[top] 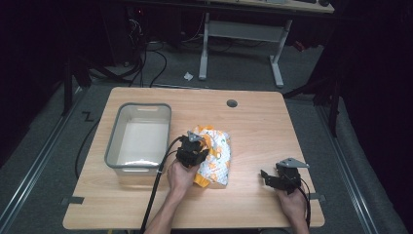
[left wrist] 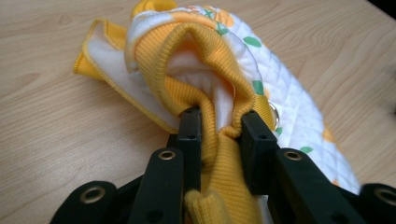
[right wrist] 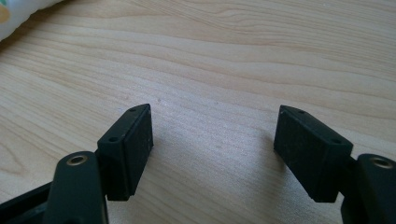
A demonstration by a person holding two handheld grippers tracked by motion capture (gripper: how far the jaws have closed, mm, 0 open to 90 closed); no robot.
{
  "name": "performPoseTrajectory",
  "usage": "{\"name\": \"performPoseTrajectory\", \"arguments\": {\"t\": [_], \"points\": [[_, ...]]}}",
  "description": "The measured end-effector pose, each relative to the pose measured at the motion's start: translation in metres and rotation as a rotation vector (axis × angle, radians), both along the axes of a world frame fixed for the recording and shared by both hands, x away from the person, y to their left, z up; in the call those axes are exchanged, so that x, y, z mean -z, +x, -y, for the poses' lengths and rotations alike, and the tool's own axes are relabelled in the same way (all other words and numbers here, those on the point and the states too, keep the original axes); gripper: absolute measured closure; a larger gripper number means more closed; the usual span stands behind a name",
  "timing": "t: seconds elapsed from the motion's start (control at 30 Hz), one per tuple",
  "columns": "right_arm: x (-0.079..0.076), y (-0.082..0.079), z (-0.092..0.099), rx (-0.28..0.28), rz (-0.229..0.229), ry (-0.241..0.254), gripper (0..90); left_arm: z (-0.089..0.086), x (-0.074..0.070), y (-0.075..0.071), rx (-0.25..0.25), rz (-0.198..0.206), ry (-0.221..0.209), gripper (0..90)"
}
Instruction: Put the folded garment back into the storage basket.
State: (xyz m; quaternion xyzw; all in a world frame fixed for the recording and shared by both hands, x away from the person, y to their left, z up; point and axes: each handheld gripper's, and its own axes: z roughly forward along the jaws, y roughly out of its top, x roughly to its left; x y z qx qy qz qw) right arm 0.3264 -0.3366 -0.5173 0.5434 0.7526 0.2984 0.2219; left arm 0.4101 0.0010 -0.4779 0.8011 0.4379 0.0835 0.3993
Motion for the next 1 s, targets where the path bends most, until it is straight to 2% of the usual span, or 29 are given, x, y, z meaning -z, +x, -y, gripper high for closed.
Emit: {"name": "performPoseTrajectory", "arguments": {"t": [0.03, 0.17, 0.2, 0.67, 0.8, 0.93, 1.0], "points": [[0.0, 0.0, 0.0, 0.0, 0.0, 0.0, 28.4, -0.001, -0.004, -0.001, 0.005, 0.006, -0.012, 72.9], [0.0, 0.0, 0.0, 0.0, 0.0, 0.0, 28.4, -0.002, -0.011, -0.003, 0.011, 0.022, -0.019, 73.2], [0.0, 0.0, 0.0, 0.0, 0.0, 0.0, 28.4, -0.004, -0.014, -0.005, 0.013, 0.025, -0.038, 73.3], [0.0, 0.0, 0.0, -0.001, 0.0, 0.0, 28.4, -0.017, -0.027, -0.009, 0.011, 0.036, -0.093, 74.1], [0.0, 0.0, 0.0, 0.0, -0.001, 0.001, 28.4, -0.02, -0.03, -0.011, 0.011, 0.043, -0.097, 74.2], [0.0, 0.0, 0.0, -0.002, 0.0, 0.0, 28.4, -0.026, -0.033, -0.01, 0.016, 0.038, -0.126, 74.2], [0.0, 0.0, 0.0, -0.002, 0.0, 0.0, 28.4, -0.027, -0.035, -0.01, 0.018, 0.041, -0.118, 74.2]]}}
